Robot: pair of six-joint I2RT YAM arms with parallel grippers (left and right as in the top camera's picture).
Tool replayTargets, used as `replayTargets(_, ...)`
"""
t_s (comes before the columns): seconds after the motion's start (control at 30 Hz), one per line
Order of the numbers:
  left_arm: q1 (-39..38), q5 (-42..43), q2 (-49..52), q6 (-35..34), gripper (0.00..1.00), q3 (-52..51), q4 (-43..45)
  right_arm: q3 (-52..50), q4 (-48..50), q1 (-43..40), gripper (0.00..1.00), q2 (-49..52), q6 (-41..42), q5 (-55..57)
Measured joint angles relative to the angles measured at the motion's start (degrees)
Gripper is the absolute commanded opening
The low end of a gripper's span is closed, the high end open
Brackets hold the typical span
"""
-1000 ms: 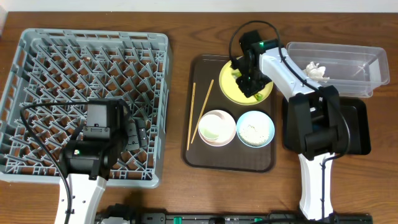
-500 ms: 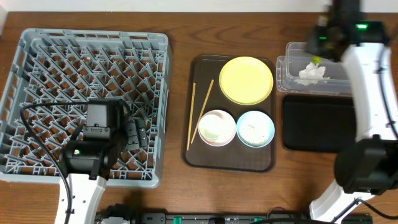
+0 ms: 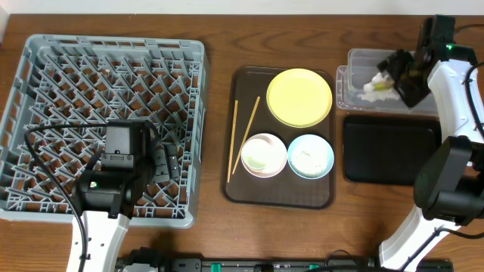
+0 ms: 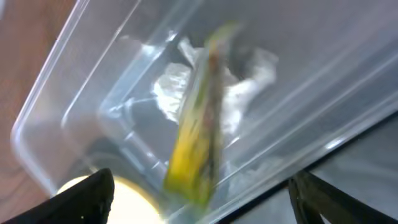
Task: Sort waste into correct bins and load items into the dishwasher
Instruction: 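Move the wrapper with the right gripper and drop it into the clear bin, then grasp the light-blue bowl rim with the right gripper and lift it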
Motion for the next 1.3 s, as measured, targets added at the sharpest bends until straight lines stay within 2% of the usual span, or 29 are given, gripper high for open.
replayTargets(0.23, 0.0, 0.0, 0.0, 0.0, 0.91, 0.0, 0.0, 0.0, 0.5, 0.3, 0.84, -3.5, -10.0, -3.6)
replayTargets(0.33, 0.0, 0.0, 0.0, 0.0, 0.91, 0.0, 0.0, 0.0, -4.2, 1.7, 0.84, -8.2, -17.7, -4.2)
replayTargets(0.43, 0.0, 0.0, 0.0, 0.0, 0.9, 0.0, 0.0, 0.0, -10.7, 4.4, 0.77, -13.0, -25.4, -4.3)
replayTargets(0.5, 0.0, 0.0, 0.0, 0.0, 0.91, 0.0, -0.1, 0.2, -14.8, 7.1, 0.68, -15.0, -30.0, -4.5)
replayTargets(0.63, 0.0, 0.0, 0.0, 0.0, 0.91, 0.0, 0.0, -1.3, -19.5, 14.1, 0.65, -15.7, -35.5, -5.0)
replayTargets(0.73, 0.0, 0.0, 0.0, 0.0, 0.91, 0.0, 0.0, -7.0, -18.5, 19.8, 0.64, -15.6, -37.2, -5.1)
replayTargets(0.93, 0.0, 0.0, 0.0, 0.0, 0.91, 0.0, 0.0, -19.9, -12.0, 30.9, 0.53, -15.0, -38.3, -6.5)
replayTargets(1.13, 0.0, 0.0, 0.0, 0.0, 0.91, 0.0, 0.0, -28.3, -3.9, 40.1, 0.53, -15.0, -37.0, -3.6)
replayTargets(1.3, 0.0, 0.0, 0.0, 0.0, 0.91, 0.0, 0.0, -32.5, -0.4, 43.8, 0.51, -15.0, -34.6, -0.4)
